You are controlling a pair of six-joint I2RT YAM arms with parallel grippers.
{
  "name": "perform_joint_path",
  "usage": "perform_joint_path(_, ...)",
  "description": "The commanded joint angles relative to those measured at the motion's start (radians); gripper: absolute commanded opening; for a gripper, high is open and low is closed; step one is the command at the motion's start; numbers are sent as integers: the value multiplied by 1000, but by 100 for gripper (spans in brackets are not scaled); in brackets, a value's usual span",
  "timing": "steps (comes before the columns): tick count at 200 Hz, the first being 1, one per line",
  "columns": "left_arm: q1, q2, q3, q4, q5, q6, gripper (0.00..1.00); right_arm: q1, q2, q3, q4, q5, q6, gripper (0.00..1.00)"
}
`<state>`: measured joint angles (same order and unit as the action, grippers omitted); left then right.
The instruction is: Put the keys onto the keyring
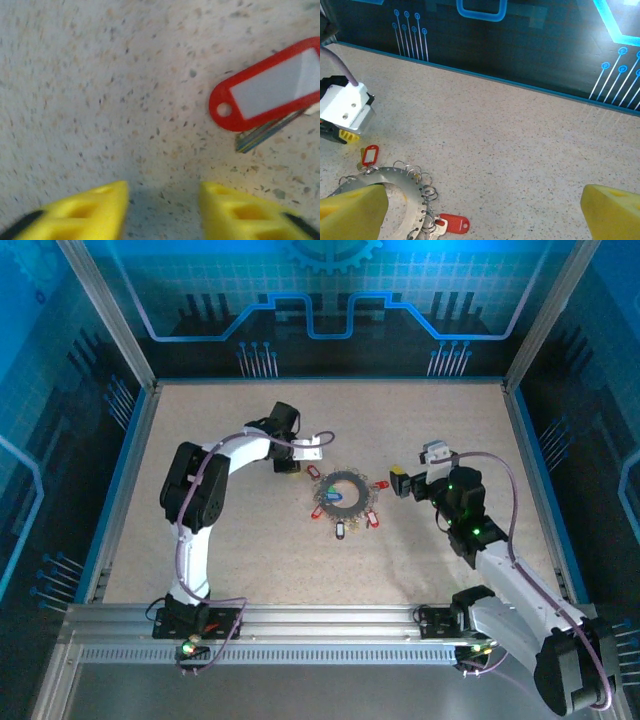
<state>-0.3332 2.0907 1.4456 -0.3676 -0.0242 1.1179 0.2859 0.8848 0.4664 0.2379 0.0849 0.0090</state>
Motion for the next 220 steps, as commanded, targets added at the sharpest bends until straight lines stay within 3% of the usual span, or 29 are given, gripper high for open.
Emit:
perform_joint_path(1,20,-143,-90,143,42,-265,99,-13,-25,6,26,31,25,100)
perform_joint_path(28,77,-354,-280,328,184,-576,99,-13,1,8,54,30,23,100)
perform_joint_path(48,127,-487,-453,466,223,-744,99,-17,37,3,60,74,32,100)
perform_joint_path(63,145,-578,-586,558,173,-820,99,-26,60,-15,86,96,28,100)
perform_joint_path(99,181,-735,-910,915,-93,-959,99,-60,196,-73,285,132,11,100)
perform_joint_path(129,223,-715,-984,995,-91,-1005,99,-84,304,-71,387,129,-59,100)
perform_joint_path(146,239,-619,-1040,1189,-102,-1011,99,-112,344,-45,402,131,-66,100)
perform_joint_path(157,273,-634,-1044,1153,-68,-1060,99,-127,366,-31,392,131,-59,100)
perform_joint_path(178,313,-523,-1119,1421,-49,-1089,99,-136,360,-22,304,146,-33,100)
perform_joint_path(211,313,-544,-1098,1346,-30,-1087,99,-141,412,-158,575,99,-70,100)
perform_joint_path(220,313,-541,-1097,1352,-47,-1091,99,-145,436,-135,555,114,-61,100)
